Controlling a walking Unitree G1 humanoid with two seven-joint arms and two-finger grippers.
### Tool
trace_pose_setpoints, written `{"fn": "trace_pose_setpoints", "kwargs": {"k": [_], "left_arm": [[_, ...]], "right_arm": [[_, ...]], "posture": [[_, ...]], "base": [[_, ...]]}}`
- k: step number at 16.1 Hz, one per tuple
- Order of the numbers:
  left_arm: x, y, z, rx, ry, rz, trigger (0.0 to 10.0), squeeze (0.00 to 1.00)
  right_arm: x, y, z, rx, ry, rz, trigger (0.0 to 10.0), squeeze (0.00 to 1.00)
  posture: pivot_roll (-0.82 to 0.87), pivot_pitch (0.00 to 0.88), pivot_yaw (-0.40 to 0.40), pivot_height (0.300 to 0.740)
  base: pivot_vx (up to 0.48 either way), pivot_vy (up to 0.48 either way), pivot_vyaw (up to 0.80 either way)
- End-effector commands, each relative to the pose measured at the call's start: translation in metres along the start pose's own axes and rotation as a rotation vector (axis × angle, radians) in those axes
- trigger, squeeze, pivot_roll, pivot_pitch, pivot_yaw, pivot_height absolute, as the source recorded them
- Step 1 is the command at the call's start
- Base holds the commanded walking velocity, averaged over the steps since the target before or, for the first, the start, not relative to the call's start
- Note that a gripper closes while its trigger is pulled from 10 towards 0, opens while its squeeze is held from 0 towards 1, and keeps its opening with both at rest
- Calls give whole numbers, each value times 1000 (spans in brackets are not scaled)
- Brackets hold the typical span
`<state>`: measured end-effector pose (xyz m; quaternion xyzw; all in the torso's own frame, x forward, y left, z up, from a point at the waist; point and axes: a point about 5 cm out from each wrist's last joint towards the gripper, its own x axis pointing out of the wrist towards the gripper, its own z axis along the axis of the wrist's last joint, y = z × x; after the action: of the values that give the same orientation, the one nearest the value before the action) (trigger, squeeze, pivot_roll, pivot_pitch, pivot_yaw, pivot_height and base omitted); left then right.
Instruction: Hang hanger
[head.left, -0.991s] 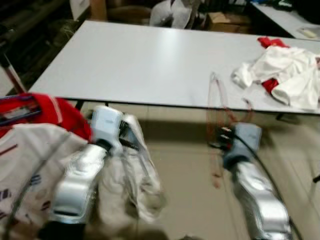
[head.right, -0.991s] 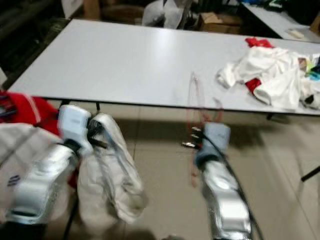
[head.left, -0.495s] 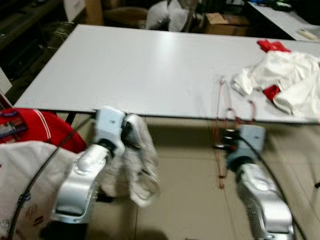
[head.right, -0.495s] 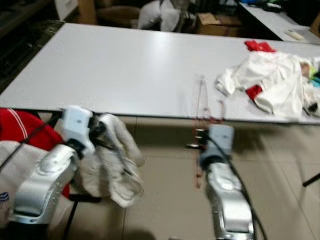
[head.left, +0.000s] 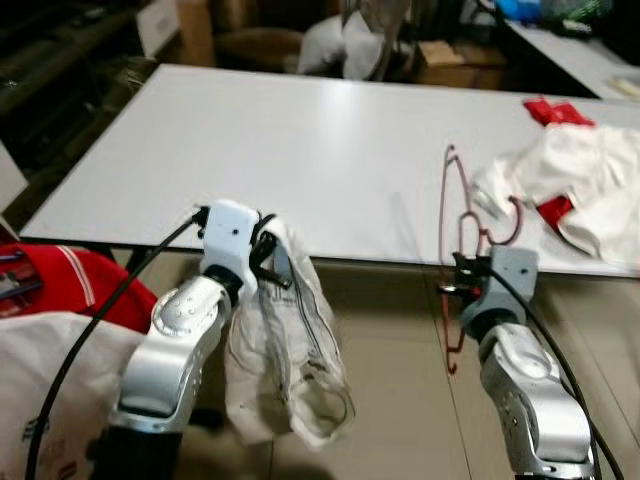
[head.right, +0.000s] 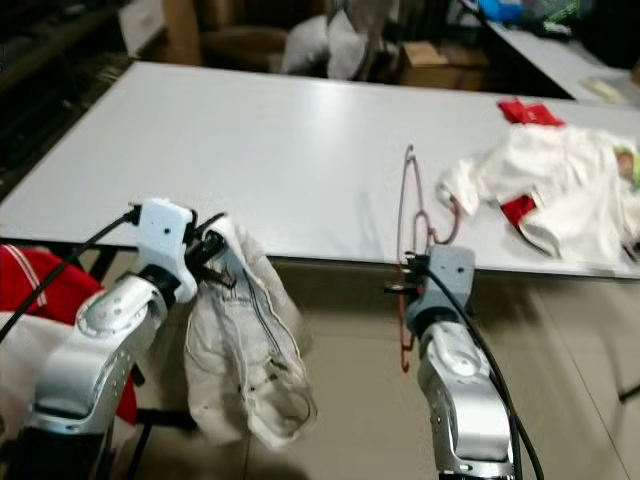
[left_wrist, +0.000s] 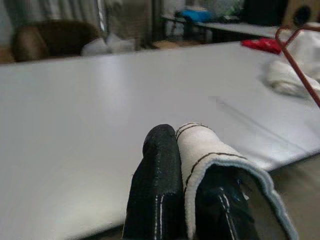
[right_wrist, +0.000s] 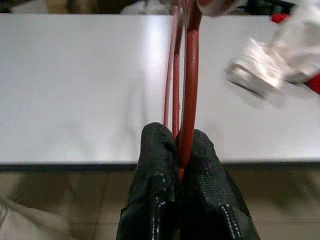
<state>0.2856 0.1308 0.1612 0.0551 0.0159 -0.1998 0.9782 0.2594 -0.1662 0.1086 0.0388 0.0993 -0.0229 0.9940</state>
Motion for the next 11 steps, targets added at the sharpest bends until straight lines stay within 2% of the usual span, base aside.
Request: {"fn": "trace_pose_setpoints", "kwargs": {"k": [1, 4, 8, 10, 11], "left_arm": [[1, 7, 12, 22, -59, 17, 10000, 0], [6, 8, 22, 31, -92, 11, 10000, 0], [15, 12, 38, 14, -149, 11, 10000, 0], [30, 25, 58, 41, -203, 28, 10000, 0], [44, 35, 76, 84, -243, 31, 10000, 0]], "right_arm": [[2, 5, 2, 9, -13, 18, 10000, 0], [7, 2, 8, -2, -35, 28, 10000, 0], [8, 3, 24, -43, -76, 169, 10000, 0], [0, -3, 39, -83, -89, 358, 10000, 0], [-12, -12, 49, -139, -87, 504, 10000, 0]], "posture": [[75, 0, -41, 740], [84, 0, -42, 740], [89, 0, -46, 740], [92, 0, -55, 740], [93, 0, -56, 740]], "base": [[345, 0, 0], [345, 0, 0], [344, 0, 0], [341, 0, 0], [345, 0, 0]]}}
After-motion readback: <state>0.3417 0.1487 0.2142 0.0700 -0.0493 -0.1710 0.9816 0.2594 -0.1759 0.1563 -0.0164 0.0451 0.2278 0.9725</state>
